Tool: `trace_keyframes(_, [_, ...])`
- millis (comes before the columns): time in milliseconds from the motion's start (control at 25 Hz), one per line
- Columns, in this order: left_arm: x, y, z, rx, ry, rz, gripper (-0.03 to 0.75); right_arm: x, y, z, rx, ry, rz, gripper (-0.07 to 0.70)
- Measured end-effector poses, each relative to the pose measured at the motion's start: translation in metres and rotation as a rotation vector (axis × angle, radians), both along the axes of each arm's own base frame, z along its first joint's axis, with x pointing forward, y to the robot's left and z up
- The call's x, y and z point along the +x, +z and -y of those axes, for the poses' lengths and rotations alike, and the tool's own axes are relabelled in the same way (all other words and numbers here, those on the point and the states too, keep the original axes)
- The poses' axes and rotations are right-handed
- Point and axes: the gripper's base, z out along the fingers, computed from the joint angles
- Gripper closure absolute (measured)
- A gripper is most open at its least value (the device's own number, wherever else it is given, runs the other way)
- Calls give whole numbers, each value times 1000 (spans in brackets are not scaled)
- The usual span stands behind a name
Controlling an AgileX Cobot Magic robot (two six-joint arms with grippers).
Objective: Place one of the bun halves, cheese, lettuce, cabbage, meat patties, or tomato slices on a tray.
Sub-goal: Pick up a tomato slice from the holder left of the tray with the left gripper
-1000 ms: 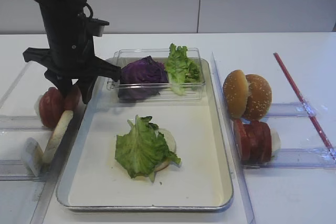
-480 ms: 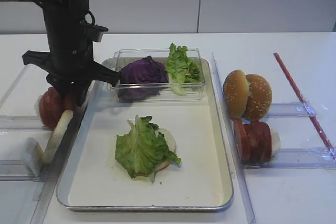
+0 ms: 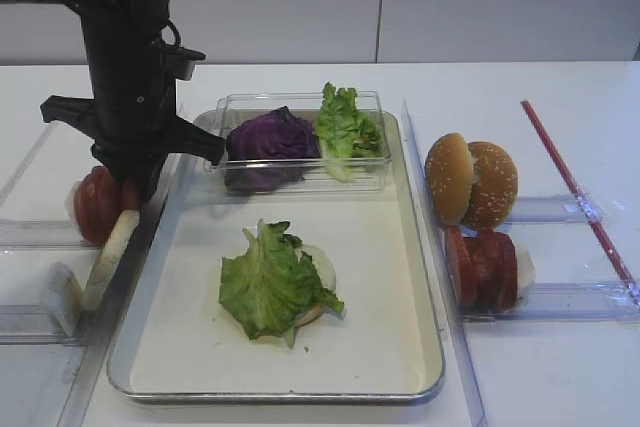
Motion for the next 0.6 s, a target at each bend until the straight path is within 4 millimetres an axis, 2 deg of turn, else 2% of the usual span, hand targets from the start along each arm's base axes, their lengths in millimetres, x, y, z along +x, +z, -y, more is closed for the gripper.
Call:
trace_keyframes(400, [0,0,0,-4,-14,-5,593,0,0,0,0,0,0,155])
trace_keyframes(600, [-3,10,0,-14,-19,18,594,0,0,0,-2,1,0,155])
